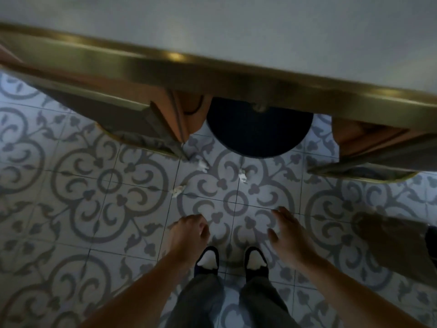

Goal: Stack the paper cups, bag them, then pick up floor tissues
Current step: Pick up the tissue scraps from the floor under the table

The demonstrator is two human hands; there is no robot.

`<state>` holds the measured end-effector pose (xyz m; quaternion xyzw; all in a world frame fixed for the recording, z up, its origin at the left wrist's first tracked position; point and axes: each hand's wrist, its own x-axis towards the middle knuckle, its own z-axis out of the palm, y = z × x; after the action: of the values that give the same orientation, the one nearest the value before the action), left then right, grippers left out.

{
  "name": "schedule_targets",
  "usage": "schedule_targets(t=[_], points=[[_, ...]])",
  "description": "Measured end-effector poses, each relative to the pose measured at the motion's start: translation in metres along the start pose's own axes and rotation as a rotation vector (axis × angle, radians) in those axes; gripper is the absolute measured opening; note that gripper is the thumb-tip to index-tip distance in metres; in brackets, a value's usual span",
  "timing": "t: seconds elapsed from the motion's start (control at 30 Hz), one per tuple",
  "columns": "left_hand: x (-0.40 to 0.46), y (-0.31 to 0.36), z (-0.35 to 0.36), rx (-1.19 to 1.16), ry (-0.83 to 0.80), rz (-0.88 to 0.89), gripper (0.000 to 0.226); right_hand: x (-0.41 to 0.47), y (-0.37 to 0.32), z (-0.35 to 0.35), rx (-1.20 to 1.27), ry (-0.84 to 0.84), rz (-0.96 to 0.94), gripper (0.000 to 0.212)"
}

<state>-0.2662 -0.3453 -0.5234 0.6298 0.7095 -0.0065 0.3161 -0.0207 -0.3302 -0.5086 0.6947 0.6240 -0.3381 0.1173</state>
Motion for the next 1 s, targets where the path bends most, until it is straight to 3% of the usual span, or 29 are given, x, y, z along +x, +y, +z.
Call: schedule_targets(t=[0.4, 0.57, 0.7, 0.83, 1.0], points=[[0.139, -0.051, 0.099, 0.217, 0.066, 0.165, 0.015, 0.169, 0.02, 0.092, -0.238, -0.011, -0.286, 0.059], [0.207, -0.081, 0.131, 0.366, 0.061, 0.271, 0.018, 0.259, 0.036, 0.122, -0.32, 0.089, -0.408, 0.053], [0.251, -0.099, 0.133, 0.456, 0.091, 0.324, 0.023, 0.317, 0.049, 0.119, -0.602, 0.201, -0.6, 0.033], [0.284, -0.108, 0.123, 0.473, 0.121, 0.318, 0.02, 0.355, 0.054, 0.099, -0.876, 0.204, -0.665, 0.049], [0.305, -0.11, 0.111, 0.499, 0.097, 0.335, 0.024, 0.359, 0.064, 0.089, -0.949, 0.133, -0.626, 0.047]])
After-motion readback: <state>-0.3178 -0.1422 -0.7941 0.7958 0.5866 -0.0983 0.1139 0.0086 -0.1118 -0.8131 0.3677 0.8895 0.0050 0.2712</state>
